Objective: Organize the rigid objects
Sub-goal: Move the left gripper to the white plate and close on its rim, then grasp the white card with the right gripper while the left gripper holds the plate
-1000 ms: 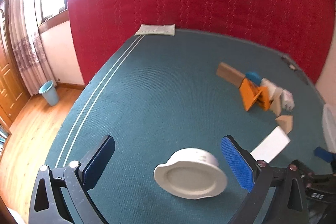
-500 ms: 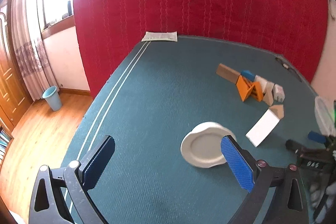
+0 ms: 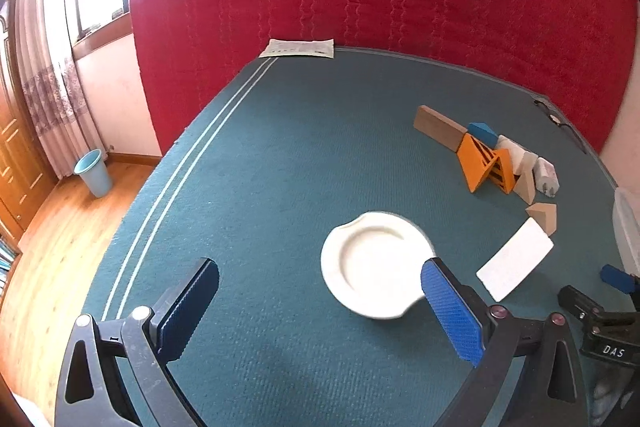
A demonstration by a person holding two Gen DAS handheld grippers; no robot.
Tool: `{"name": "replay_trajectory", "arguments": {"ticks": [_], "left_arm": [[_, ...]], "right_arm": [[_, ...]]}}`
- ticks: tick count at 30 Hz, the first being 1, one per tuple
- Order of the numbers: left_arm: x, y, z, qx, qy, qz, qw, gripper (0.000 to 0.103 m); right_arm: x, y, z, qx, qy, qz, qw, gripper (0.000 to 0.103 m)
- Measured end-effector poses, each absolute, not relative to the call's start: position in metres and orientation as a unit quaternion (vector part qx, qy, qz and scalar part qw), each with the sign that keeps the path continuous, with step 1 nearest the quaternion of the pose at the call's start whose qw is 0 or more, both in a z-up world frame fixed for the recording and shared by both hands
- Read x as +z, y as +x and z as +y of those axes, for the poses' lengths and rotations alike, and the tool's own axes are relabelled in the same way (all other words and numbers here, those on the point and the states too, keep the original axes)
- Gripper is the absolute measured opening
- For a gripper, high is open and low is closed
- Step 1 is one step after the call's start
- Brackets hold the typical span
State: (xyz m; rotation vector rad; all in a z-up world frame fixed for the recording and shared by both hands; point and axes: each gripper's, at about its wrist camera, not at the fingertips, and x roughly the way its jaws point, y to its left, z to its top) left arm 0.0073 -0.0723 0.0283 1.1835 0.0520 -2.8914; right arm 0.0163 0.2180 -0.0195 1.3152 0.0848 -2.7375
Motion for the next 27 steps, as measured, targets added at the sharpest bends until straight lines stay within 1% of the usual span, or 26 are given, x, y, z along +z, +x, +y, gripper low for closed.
{"name": "replay_trajectory", "arguments": {"ticks": [12, 27], "left_arm": [[0.021, -0.006, -0.062, -0.920, 0.391, -0.012, -0.024, 0.103], [0.015, -0.016, -0.053, -0.916, 0.394, -0.048, -0.054, 0.103]], "right_arm": [[-0.017, 0.025, 0.200, -0.897, 0.432, 0.049, 0.086, 0.103], [-0.021, 0.031, 0.198, -0.893, 0.440, 0.054, 0.081, 0.103]]}}
